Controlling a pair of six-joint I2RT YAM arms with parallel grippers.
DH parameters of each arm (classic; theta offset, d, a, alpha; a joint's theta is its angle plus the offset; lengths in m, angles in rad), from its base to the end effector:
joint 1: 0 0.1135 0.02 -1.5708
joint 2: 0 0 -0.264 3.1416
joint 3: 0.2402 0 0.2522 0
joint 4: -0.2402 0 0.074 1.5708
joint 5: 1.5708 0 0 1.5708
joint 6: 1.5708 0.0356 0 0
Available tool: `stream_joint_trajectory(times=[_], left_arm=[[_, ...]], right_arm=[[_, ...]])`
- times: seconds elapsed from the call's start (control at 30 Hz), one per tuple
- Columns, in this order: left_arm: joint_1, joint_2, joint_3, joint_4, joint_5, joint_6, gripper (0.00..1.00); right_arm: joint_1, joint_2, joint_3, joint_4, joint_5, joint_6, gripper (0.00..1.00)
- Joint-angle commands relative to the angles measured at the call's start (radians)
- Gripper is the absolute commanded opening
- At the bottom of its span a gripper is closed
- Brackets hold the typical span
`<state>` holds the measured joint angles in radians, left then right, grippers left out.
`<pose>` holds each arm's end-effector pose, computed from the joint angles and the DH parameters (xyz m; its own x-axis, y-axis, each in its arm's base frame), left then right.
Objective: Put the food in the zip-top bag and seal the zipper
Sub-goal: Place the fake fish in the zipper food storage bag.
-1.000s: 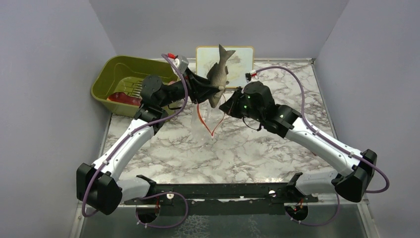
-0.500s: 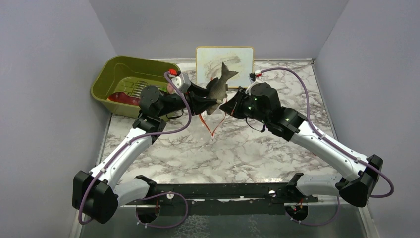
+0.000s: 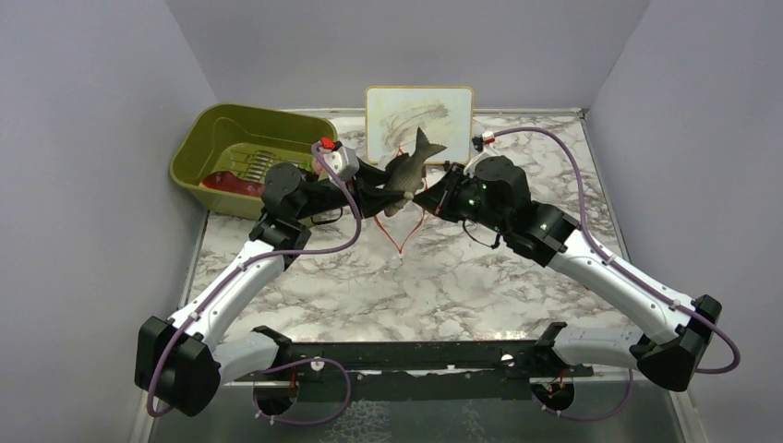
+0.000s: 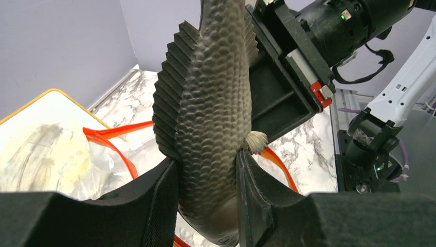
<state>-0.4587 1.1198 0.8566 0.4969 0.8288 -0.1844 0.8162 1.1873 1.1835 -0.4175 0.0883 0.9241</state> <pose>0.2147 -0.1353 0.3680 0.0314 -0.1537 -0.9876 0.9643 0.2647 -0.0106 0.1847 0.1919 0.3726 -0.7040 0.4118 -0.5786 -0.1805 0.6842 0.7066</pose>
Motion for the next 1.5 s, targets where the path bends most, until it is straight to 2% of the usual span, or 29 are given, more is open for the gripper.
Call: stream_joint_trajectory(times=[0.0,0.07,0.27,0.43,0.57,0.77,1.03,1.2,1.33,1.4,1.47], left_arm=[[-0.003,-0.03,-0.021,0.037,0.04,0.025,0.35],[-0.003,-0.035,-0.03,0.037,0.036,0.038,0.4],[-0.005,-0.044,-0.041,0.037,0.03,0.038,0.44],[-0.005,-0.045,-0.04,0.037,0.041,0.032,0.6],[-0.005,-0.052,-0.052,0.037,0.031,0.022,0.66],[-0.005,-0.066,-0.051,0.037,0.023,0.01,0.65],[-0.005,-0.099,-0.036,0.005,-0.087,-0.014,0.65],[-0.005,-0.123,-0.004,-0.183,-0.263,0.011,0.61],[-0.004,-0.096,0.07,-0.423,-0.45,0.006,0.56],[-0.005,-0.067,0.104,-0.505,-0.474,-0.003,0.56],[-0.004,-0.053,0.105,-0.516,-0.425,-0.019,0.56]], right_arm=[[-0.005,-0.042,-0.016,0.023,0.017,0.018,0.01],[-0.005,-0.053,-0.024,0.022,0.024,0.024,0.01],[-0.005,-0.072,-0.039,0.029,0.04,0.028,0.01],[-0.005,-0.069,-0.041,0.036,0.046,0.03,0.01],[-0.005,-0.067,-0.042,0.046,0.046,0.038,0.01],[-0.005,-0.075,-0.06,0.065,0.046,0.044,0.01],[-0.005,-0.082,-0.066,0.047,0.058,0.039,0.01],[-0.005,-0.098,-0.073,0.039,0.07,0.037,0.01],[-0.005,-0.1,-0.072,0.039,0.07,0.034,0.01],[-0.006,-0.099,-0.072,0.041,0.068,0.032,0.01],[-0.006,-0.094,-0.073,0.043,0.067,0.032,0.01]])
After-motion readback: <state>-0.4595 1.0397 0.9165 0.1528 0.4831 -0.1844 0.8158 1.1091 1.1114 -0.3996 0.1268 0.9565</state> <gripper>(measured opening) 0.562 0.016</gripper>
